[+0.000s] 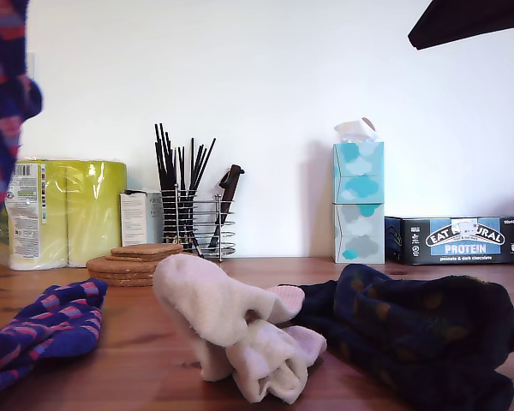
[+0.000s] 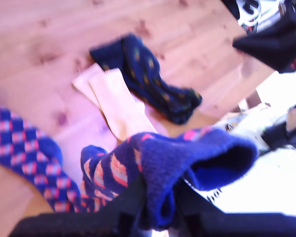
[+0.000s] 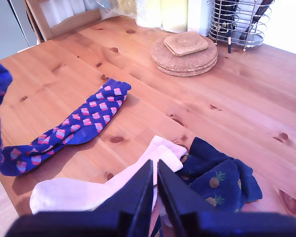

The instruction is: Pair up the socks based on colour and pattern, by placing each sock on top of its pair

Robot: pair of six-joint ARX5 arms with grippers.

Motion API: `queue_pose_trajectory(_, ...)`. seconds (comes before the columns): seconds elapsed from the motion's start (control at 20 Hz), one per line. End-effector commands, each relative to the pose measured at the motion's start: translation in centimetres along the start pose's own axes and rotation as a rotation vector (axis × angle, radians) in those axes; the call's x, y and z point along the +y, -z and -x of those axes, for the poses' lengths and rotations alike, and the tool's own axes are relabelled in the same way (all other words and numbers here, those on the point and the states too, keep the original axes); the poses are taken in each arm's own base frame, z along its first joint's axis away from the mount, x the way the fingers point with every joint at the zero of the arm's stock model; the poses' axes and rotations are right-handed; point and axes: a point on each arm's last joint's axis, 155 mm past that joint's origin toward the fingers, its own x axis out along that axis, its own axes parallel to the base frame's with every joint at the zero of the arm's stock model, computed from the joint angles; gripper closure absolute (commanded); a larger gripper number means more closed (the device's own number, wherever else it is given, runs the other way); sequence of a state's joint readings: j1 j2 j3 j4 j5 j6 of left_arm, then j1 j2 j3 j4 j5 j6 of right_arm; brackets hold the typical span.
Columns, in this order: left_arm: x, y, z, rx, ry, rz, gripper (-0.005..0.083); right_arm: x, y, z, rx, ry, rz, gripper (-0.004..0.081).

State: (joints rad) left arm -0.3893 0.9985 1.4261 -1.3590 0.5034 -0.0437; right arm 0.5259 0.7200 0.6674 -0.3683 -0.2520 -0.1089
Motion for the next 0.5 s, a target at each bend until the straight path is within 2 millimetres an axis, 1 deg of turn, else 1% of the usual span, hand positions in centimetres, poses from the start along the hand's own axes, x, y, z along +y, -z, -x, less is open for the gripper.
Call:
queue_pose_trajectory(0.0, 0.3, 0.1, -0.4, 0.012, -0.005, 0.009, 0.0797, 0.2, 0.3, -0.1, 0.000, -0.008, 0.006, 0.0784)
queue_pose_trajectory(0.05, 0.9, 0.1, -0.7, 0.022, -0.027, 0.009, 0.0797, 0.3, 0.3, -0.1, -0.001, -0.013, 0.006, 0.0784)
queue_pose_trajectory(0.15, 2.6, 0.1, -1.6, 0.057, -0.092, 0.009, 0.0797, 0.3, 0.2, -0.1, -0.002, -0.014, 0.006, 0.0784)
queue_pose_trajectory(0.3, 4.0, 0.4, -3.4, 0.134, -0.108, 0.009, 0.0797, 0.3, 0.2, -0.1, -0.004, -0.014, 0.007, 0.0784)
queue_pose_trajectory(0.45, 5.6, 0.1, -4.9, 0.183, -0.121, 0.008, 0.0797, 0.3, 0.2, -0.1, -0.005, -0.014, 0.007, 0.0784)
